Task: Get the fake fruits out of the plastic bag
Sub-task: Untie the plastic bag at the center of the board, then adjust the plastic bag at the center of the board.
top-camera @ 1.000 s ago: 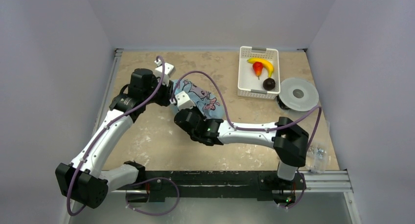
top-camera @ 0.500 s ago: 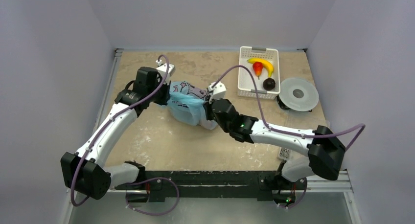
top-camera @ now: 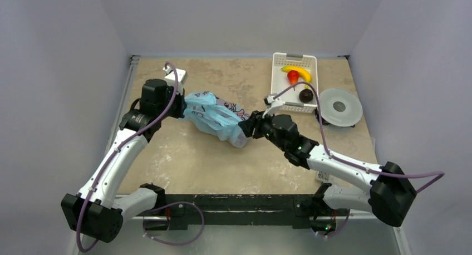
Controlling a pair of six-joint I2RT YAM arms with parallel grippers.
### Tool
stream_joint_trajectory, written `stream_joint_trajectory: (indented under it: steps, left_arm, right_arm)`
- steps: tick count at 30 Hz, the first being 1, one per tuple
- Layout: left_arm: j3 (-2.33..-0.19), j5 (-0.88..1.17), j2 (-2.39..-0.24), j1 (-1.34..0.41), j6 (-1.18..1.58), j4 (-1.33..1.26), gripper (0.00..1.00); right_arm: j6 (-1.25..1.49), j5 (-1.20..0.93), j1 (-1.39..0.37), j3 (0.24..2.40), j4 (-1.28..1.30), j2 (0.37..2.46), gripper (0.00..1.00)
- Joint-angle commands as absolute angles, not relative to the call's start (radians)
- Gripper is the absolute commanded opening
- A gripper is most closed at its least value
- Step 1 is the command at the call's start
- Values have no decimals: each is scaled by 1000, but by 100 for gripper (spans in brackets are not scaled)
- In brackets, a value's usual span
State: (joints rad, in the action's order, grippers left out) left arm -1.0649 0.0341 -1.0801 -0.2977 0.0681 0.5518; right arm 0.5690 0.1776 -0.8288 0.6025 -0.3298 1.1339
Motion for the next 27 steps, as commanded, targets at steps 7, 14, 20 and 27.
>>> stream_joint_trajectory:
  steps: [7,14,20,27]
  left_arm:
    - [-1060,210,-1071,-288,55,471,0]
    - [-1047,198,-1049,-289,68,462,0]
    - [-1073,103,-995,-288,204,447,0]
    - [-1308,72,-1084,-277,292,627,0]
  right_arm:
    - [100,128,-916,1059,-9,1339,99]
    - [98,337,-974,1249,42,1572,97]
    - [235,362,-957,1281,23,1575,25]
    - [246,223,-818,1340,53,1455,2]
